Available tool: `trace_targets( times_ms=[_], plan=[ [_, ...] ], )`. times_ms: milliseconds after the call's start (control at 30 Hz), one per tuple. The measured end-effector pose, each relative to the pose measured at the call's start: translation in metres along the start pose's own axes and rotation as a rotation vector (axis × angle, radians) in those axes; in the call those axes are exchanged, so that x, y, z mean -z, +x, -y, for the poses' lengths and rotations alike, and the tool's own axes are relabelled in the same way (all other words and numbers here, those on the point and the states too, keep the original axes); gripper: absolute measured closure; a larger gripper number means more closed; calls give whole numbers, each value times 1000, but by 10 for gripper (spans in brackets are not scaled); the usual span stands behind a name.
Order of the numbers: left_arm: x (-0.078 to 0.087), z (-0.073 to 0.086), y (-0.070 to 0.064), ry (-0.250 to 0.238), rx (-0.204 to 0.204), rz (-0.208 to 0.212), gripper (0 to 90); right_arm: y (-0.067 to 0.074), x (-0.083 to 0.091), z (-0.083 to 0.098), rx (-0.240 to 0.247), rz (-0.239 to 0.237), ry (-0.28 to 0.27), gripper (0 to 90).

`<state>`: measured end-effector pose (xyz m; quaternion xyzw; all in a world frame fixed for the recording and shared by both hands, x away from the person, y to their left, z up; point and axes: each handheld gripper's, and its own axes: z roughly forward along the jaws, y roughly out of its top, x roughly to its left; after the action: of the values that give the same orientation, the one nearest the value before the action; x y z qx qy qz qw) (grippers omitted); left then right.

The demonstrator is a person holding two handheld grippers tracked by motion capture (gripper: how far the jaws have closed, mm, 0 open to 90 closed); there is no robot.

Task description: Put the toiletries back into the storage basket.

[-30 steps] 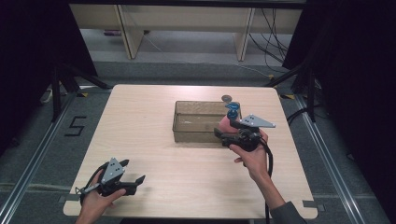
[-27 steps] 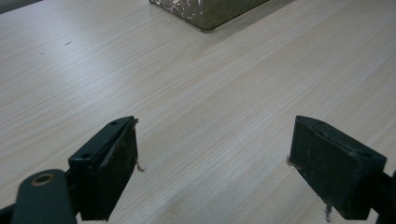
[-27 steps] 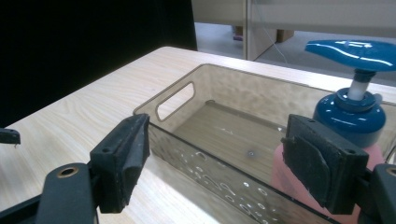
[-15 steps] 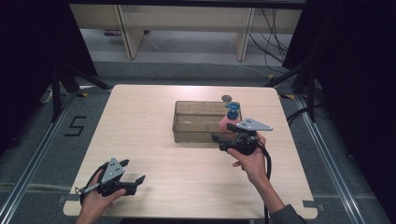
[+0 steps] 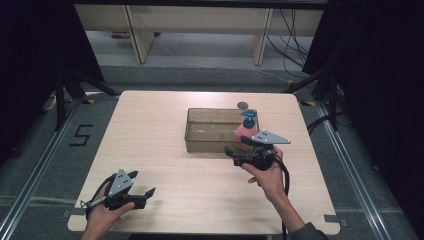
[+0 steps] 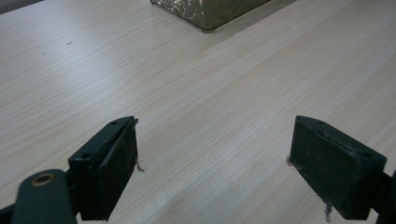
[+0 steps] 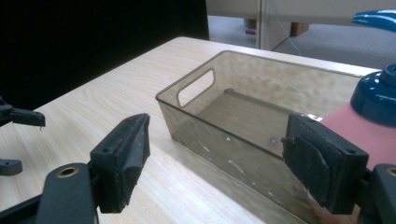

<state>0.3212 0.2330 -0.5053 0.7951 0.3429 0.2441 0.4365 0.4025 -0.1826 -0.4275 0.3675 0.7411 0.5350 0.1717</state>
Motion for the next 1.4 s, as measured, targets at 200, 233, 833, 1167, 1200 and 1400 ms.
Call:
trace_targets(
  times_ms=[200, 233, 833, 1167, 1200, 1400],
  plan=[
    [-1, 0, 0, -4, 6, 1, 148, 4, 1, 4, -20, -5, 14, 238],
    [-1, 0, 0, -4, 5, 1, 148, 4, 1, 4, -15, 0, 17, 238],
    [0, 1, 0, -8, 8, -3, 148, 13, 2, 16, -25, -53, 23, 236],
    [0, 1, -1, -4, 9, -3, 148, 14, 4, 22, -18, -58, 42, 236],
    [0, 1, -1, 0, 9, -5, 148, 14, 5, 22, -17, -43, 49, 236],
    [0, 1, 0, -6, 8, -4, 148, 18, 6, 27, -31, -69, 53, 236]
  ],
)
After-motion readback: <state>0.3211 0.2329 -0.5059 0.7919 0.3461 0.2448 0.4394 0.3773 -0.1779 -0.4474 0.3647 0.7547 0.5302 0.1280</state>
